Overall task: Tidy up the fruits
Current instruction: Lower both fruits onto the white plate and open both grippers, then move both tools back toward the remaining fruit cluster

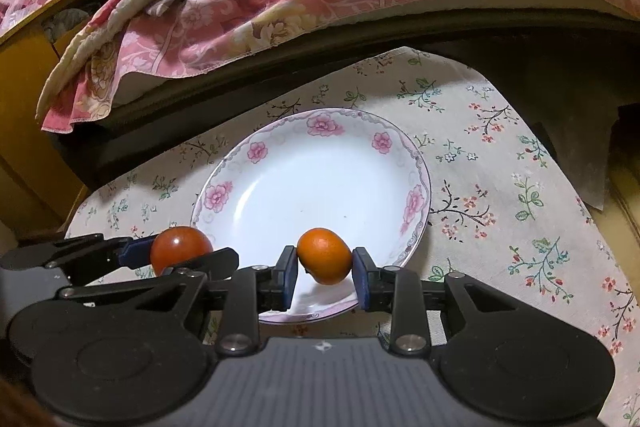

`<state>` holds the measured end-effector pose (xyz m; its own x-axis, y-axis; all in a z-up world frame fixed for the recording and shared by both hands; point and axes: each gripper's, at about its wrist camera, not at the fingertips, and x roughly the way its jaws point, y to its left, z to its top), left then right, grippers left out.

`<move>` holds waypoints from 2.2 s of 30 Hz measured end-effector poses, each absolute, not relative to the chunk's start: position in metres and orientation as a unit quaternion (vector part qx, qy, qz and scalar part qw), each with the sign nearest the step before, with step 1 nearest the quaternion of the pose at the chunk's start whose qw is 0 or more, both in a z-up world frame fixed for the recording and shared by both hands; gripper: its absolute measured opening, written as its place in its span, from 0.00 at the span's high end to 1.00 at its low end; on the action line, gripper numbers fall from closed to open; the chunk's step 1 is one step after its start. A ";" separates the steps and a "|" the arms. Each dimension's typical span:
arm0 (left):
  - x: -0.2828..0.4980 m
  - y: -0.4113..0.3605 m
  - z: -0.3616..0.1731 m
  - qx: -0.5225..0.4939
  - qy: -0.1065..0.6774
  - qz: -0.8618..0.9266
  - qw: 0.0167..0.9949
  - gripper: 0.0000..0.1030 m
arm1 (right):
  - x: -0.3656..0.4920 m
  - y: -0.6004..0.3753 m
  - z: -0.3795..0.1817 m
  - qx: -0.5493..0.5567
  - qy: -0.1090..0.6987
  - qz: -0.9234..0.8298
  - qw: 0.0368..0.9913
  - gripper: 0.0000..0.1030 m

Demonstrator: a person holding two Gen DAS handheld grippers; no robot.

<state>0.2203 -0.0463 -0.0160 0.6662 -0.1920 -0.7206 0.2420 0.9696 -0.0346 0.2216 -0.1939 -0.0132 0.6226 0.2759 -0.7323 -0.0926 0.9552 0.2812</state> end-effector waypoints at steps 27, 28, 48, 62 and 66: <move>0.176 -0.037 0.019 0.042 0.368 -0.108 0.923 0.38 | 0.179 -0.202 0.017 0.140 0.398 0.098 0.901 0.66; 0.171 -0.037 0.020 0.043 0.368 -0.109 0.923 0.38 | 0.175 -0.201 0.018 0.139 0.398 0.099 0.901 0.66; 0.084 -0.018 0.017 0.053 0.396 -0.122 0.908 0.37 | 0.077 -0.168 0.001 0.111 0.439 0.149 0.879 0.66; 0.072 0.005 -0.007 0.069 0.425 -0.115 0.895 0.37 | 0.087 -0.140 -0.020 0.066 0.450 0.173 0.874 0.66; 0.072 0.007 -0.007 0.066 0.425 -0.123 0.895 0.37 | 0.094 -0.138 -0.023 0.066 0.444 0.172 0.877 0.66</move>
<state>0.0723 0.0067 -0.0070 0.6091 -0.1638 -0.7760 0.2757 0.9612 0.0135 0.0941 -0.1380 -0.0227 0.5465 0.3604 -0.7560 -0.2434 0.9321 0.2683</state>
